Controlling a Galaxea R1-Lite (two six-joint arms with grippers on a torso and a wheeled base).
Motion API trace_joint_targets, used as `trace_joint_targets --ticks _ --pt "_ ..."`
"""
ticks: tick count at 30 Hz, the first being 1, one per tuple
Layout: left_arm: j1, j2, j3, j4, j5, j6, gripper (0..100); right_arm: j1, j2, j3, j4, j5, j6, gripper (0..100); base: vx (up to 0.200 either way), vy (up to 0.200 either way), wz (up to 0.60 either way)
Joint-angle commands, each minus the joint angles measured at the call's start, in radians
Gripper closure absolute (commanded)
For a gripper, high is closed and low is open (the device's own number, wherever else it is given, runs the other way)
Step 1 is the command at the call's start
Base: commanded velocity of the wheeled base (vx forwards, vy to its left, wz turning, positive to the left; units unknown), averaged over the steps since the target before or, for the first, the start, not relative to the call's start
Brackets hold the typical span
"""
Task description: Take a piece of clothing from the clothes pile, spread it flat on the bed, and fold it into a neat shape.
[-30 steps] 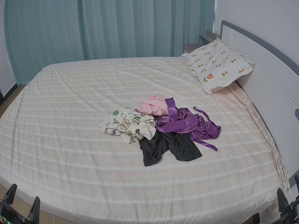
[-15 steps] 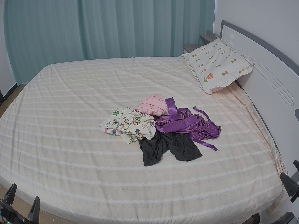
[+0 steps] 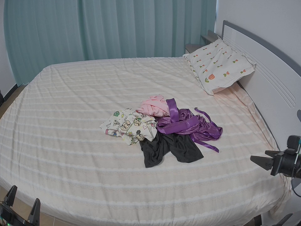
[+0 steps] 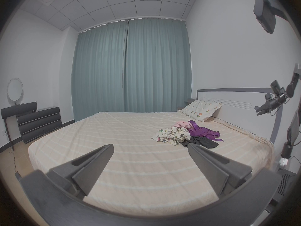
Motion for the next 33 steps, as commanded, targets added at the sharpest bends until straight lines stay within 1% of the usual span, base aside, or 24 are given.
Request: trace_joint_targets --ticks 1,4,6,8,9,11,13,16,22,23,24,26,27,28,29,33 --pt "0.0 -0.013 0.018 0.0 0.0 0.0 0 0.082 0.519 -0.098 -0.219 0.0 0.083 0 0.0 0.0 0.0" --pt "0.0 -0.013 0.018 0.0 0.0 0.0 0 0.117 0.614 -0.135 -0.262 -0.029 0.128 0 0.0 0.0 0.0" --pt "0.0 -0.013 0.018 0.0 0.0 0.0 0 0.146 0.697 -0.159 -0.305 -0.066 0.175 0 0.0 0.0 0.0" --pt "0.0 -0.013 0.018 0.0 0.0 0.0 0 0.182 0.785 -0.185 -0.371 -0.109 0.246 0 0.0 0.0 0.0" --pt "0.0 -0.013 0.018 0.0 0.0 0.0 0 0.189 0.809 -0.194 -0.391 -0.12 0.266 0 0.0 0.0 0.0" --pt "0.0 -0.013 0.018 0.0 0.0 0.0 0 0.206 0.9 -0.24 -0.472 -0.16 0.333 0 0.0 0.0 0.0" --pt "0.0 -0.013 0.018 0.0 0.0 0.0 0 0.214 0.958 -0.282 -0.492 -0.195 0.355 0 0.0 0.0 0.0" --pt "0.0 -0.013 0.018 0.0 0.0 0.0 0 0.218 1.035 -0.355 -0.492 -0.226 0.366 0 0.0 0.0 0.0" --pt "0.0 -0.013 0.018 0.0 0.0 0.0 0 0.221 1.134 -0.443 -0.492 -0.232 0.366 0 0.0 0.0 0.0" --pt "0.0 -0.013 0.018 0.0 0.0 0.0 0 0.229 1.17 -0.481 -0.491 -0.246 0.366 0 0.0 0.0 0.0" --pt "0.0 -0.013 0.018 0.0 0.0 0.0 0 0.229 1.17 -0.481 -0.491 -0.246 0.366 0 0.0 0.0 0.0" --pt "0.0 -0.013 0.018 0.0 0.0 0.0 0 0.249 1.245 -0.553 -0.492 -0.284 0.366 0 0.0 0.0 0.0" --pt "0.0 -0.013 0.018 0.0 0.0 0.0 0 0.251 1.249 -0.556 -0.492 -0.285 0.367 0 0.0 0.0 0.0" --pt "0.0 -0.013 0.018 0.0 0.0 0.0 0 0.261 1.282 -0.59 -0.492 -0.313 0.367 0 0.0 0.0 0.0" --pt "0.0 -0.013 0.018 0.0 0.0 0.0 0 0.264 1.299 -0.607 -0.492 -0.327 0.366 0 0.0 0.0 0.0" --pt "-0.001 -0.013 0.018 0.0 0.0 0.0 0 0.267 1.363 -0.671 -0.491 -0.348 0.366 0 0.0 0.0 0.0"
